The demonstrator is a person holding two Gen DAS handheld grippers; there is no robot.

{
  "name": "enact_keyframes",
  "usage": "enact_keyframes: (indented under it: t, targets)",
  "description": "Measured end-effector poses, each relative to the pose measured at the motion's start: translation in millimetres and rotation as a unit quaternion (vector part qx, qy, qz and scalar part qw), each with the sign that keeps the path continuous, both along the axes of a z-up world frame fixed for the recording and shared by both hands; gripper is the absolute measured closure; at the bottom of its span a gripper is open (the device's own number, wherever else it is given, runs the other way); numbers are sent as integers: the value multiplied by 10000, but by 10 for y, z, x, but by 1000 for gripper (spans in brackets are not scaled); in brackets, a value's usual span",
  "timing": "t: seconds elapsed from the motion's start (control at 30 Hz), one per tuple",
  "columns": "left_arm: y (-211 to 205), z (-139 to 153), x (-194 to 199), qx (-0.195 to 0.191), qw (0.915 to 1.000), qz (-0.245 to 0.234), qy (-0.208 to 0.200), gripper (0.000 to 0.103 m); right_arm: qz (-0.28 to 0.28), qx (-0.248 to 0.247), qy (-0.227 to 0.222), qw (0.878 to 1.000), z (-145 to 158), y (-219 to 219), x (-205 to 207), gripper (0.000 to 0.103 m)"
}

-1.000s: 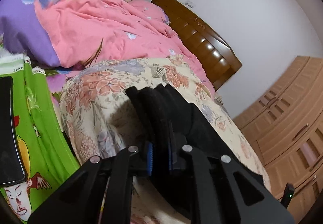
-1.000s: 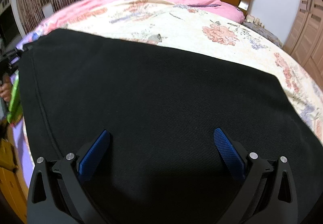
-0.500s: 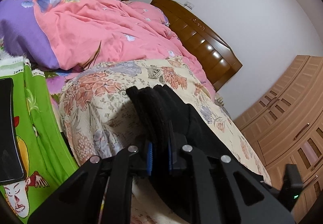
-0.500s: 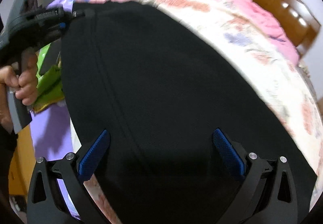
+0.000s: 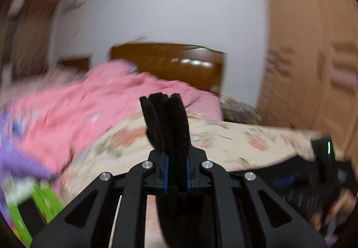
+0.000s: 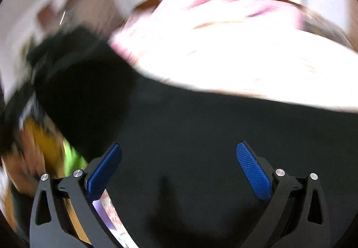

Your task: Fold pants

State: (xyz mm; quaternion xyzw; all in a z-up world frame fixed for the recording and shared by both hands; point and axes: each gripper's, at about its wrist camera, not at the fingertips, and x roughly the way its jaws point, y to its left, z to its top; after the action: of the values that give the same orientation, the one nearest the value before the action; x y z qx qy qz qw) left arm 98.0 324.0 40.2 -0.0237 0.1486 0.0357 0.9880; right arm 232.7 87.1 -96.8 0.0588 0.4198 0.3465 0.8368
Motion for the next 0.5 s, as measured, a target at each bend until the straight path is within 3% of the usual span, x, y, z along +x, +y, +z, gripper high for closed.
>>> enact_keyframes:
  t: [0.1, 0.17, 0.23, 0.3, 0.37, 0.4, 0.47, 0.5]
  targets:
    - [-782, -11, 108, 840, 9949, -543, 117, 93, -945, 483, -6, 9944, 120, -863, 55, 4]
    - [-1362, -174, 183, 1522, 9842, -868, 271, 92, -1426, 695, -52, 9873, 200, -1323, 29, 4]
    - [-1930, -468, 277, 2118, 9693, -1131, 524, 92, -1815, 879, -125, 9794, 262, -1739, -46, 4]
    - [-2347, -792, 365, 2435, 9564, -1394, 809, 92, -2069, 886, -173, 9742, 278, -2010, -134, 4]
    - [-2732, -1201, 459, 3092, 9296, -1595, 1216, 90, -2162, 824, -163, 9727, 254, -2165, -178, 4]
    - [-2906, -1406, 441, 3538, 9131, -1615, 1220, 86, -2164, 773, -94, 9732, 214, -2219, -193, 4]
    - [-2978, -1506, 384, 3903, 9041, -1414, 1013, 84, -2082, 726, 31, 9754, 132, -2331, -230, 4]
    - [-2946, -1469, 373, 3812, 9059, -1493, 1084, 79, -2004, 693, 91, 9772, 78, -2294, -200, 4]
